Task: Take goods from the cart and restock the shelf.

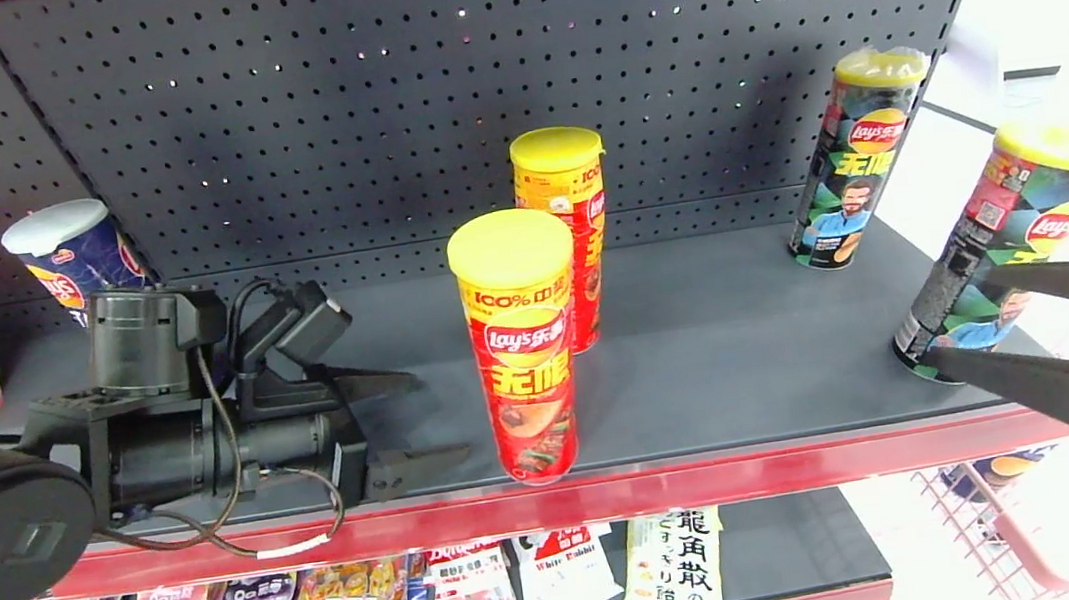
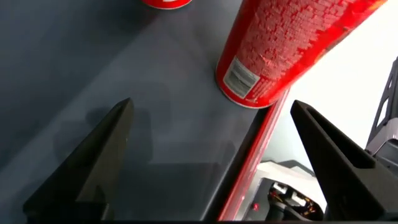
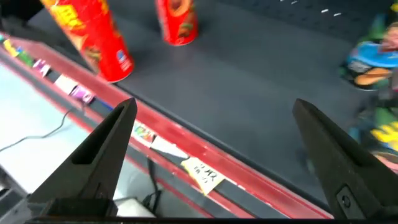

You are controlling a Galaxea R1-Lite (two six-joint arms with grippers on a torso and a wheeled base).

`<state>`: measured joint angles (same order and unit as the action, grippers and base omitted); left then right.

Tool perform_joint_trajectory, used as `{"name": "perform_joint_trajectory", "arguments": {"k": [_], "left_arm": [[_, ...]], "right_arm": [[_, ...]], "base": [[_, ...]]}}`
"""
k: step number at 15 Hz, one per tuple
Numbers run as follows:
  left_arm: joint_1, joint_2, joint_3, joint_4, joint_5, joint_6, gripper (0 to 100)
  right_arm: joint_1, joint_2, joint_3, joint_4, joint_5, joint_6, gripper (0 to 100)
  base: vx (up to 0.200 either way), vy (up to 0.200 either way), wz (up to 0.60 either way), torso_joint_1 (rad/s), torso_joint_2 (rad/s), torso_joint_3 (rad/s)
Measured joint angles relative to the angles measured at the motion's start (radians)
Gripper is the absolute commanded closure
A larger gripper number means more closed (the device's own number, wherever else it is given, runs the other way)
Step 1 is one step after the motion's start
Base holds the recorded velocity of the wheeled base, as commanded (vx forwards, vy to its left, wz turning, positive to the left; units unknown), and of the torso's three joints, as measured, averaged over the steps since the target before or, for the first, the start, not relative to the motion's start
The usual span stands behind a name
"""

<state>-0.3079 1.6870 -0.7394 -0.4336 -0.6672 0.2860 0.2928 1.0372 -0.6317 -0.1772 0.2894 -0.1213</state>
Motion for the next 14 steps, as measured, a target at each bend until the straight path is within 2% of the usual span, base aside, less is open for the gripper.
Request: {"name": "perform_joint_trajectory", "arguments": {"k": [4,14], "left_arm": [[-0.019,0.042,-0.039,0.0,0.008,0.001,0],[-0.038,0.09,-0.083,0.0,0.028,0.001,0]], "right_arm": [[-0.035,-0.026,-0.003,-0.001,0.001,0.001,0],[-0.039,-0.029,-0.009,-0.002,0.002,0.001,0]], "base": [[0.0,0.0,0.0,0.0,0.0,0.0],[0.0,0.0,0.0,0.0,0.0,0.0]]}}
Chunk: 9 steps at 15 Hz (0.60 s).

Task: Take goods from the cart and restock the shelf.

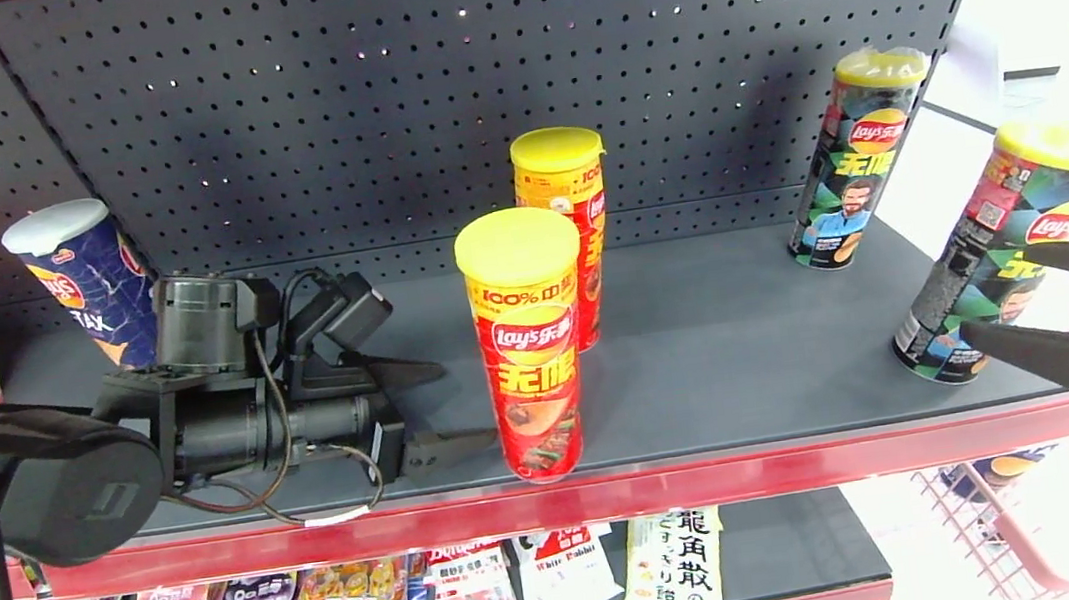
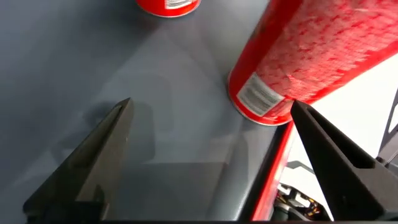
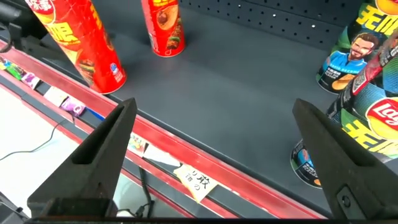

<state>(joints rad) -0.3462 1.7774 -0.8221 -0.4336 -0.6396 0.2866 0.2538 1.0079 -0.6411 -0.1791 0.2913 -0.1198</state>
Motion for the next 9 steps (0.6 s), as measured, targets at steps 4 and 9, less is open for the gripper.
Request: {"name": "perform_joint_trajectory", "arguments": {"k": [4,9], "left_arm": [[-0.012,0.02,-0.024,0.0,0.002,0.0,0],[-0.016,0.038,-0.04,0.0,0.003,0.0,0]], "right_arm": [[0.001,0.002,0.0,-0.001,0.001,0.001,0],[0.0,0.005,-0.005,-0.001,0.001,0.019,0]], "base": [[0.0,0.0,0.0,0.0,0.0,0.0],[0.0,0.0,0.0,0.0,0.0,0.0]]}}
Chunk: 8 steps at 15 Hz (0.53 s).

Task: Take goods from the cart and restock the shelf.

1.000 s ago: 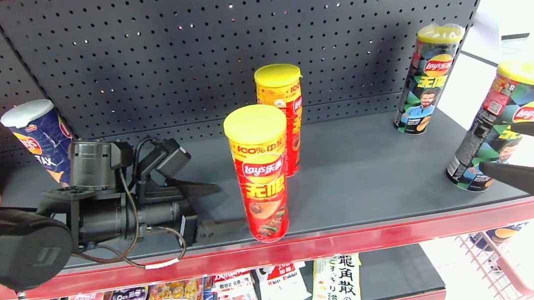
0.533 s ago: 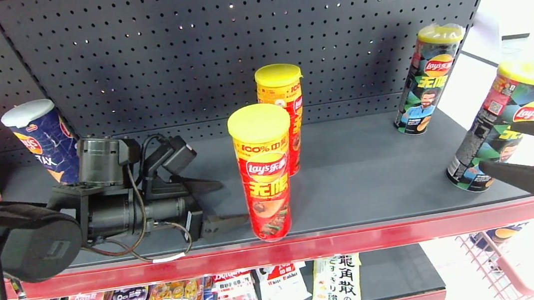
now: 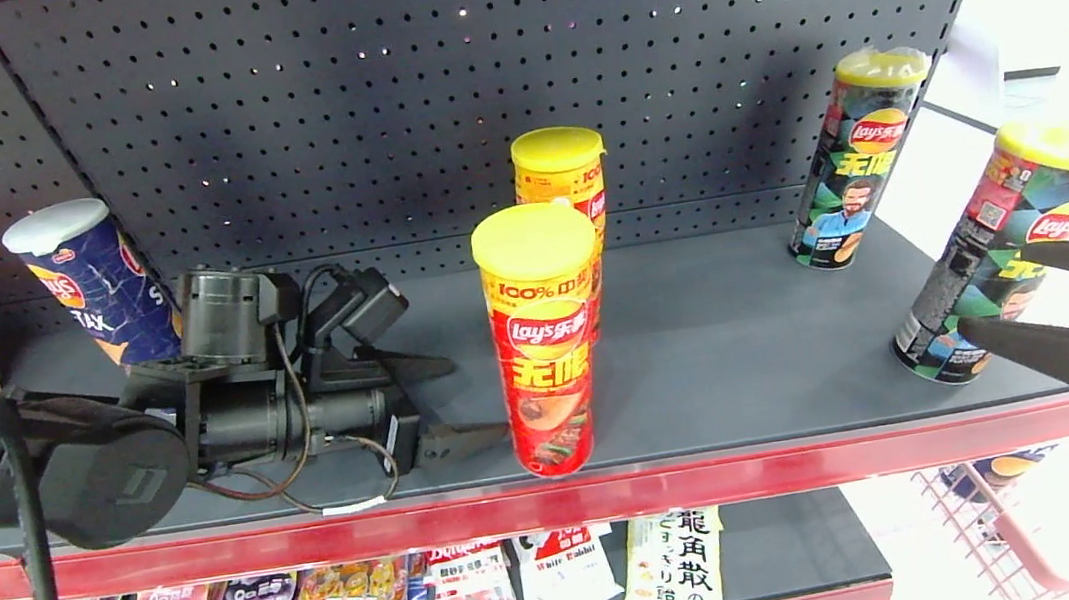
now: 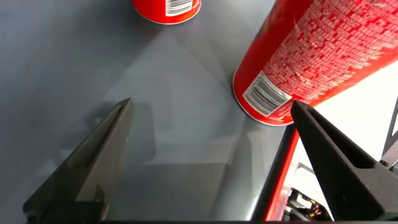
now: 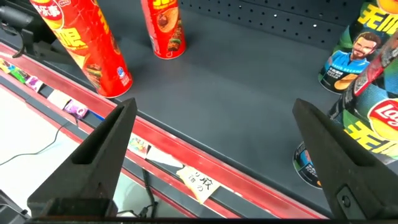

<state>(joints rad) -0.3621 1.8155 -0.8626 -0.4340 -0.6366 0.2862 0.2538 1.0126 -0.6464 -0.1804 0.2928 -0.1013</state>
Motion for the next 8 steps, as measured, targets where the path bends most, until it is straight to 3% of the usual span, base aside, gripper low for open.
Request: {"name": "perform_joint_trajectory", "arguments": {"k": [8], "left_arm": [[-0.019,0.014,-0.014,0.0,-0.001,-0.001,0]], "right_arm": [[0.001,0.005,-0.002,0.0,0.0,0.001,0]], "base": [[0.0,0.0,0.0,0.0,0.0,0.0]]}}
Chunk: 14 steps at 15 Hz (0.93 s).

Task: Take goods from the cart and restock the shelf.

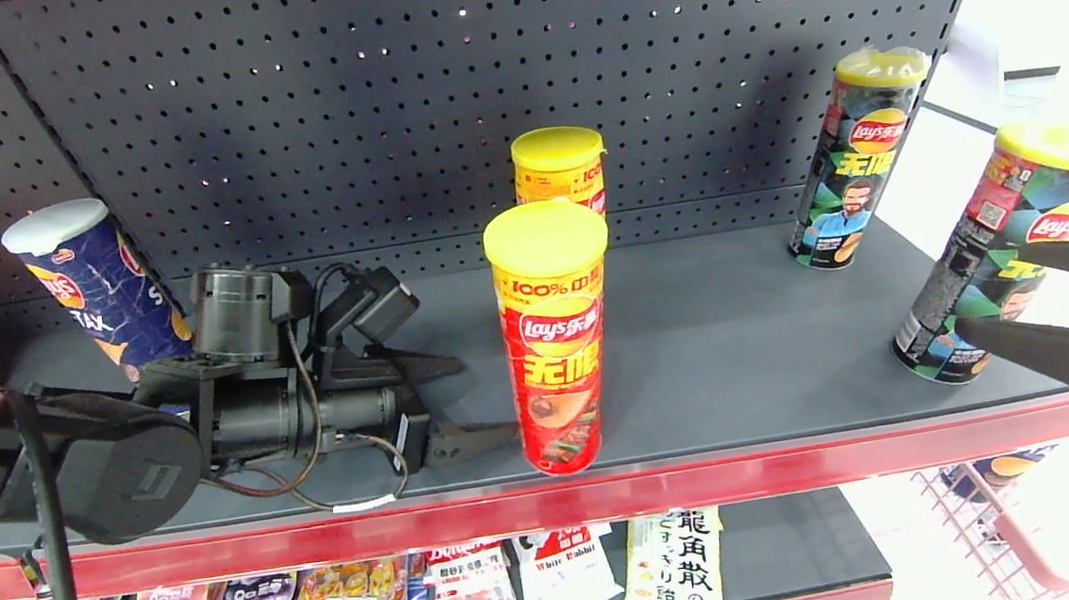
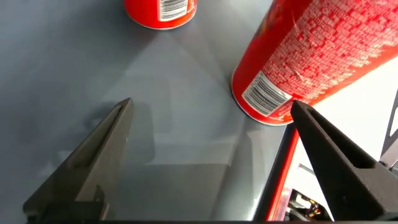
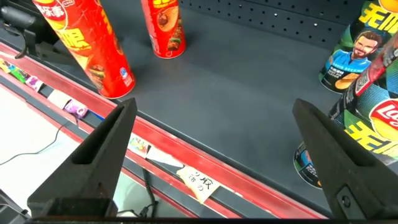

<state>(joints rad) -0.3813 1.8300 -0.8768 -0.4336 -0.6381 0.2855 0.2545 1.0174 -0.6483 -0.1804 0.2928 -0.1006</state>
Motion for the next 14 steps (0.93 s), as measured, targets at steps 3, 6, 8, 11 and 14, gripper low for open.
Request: {"name": "perform_joint_trajectory", "arguments": {"k": [3,6,8,11,14], "left_arm": [[-0.005,0.007,-0.004,0.0,0.0,0.0,0],[-0.005,0.012,-0.009,0.0,0.0,0.0,0],[0.002,0.008,-0.003,0.0,0.001,0.0,0],[0.04,-0.03,0.037,-0.001,0.016,0.0,0],[0.084,-0.182,0.128,-0.025,0.12,-0.01,0]], "right_arm": [[0.0,0.001,-0.009,0.0,0.0,0.001,0],[0.0,0.002,-0.011,0.001,-0.001,0.001,0],[-0.001,0.001,0.002,0.006,-0.001,0.001,0],[-0.001,-0.011,0.047,0.007,-0.004,0.001,0],[-0.014,-0.051,0.127,0.01,-0.055,-0.024,0]], "base": [[0.0,0.0,0.0,0.0,0.0,0.0],[0.0,0.0,0.0,0.0,0.0,0.0],[0.0,0.0,0.0,0.0,0.0,0.0],[0.0,0.0,0.0,0.0,0.0,0.0],[0.0,0.0,0.0,0.0,0.0,0.0]]}}
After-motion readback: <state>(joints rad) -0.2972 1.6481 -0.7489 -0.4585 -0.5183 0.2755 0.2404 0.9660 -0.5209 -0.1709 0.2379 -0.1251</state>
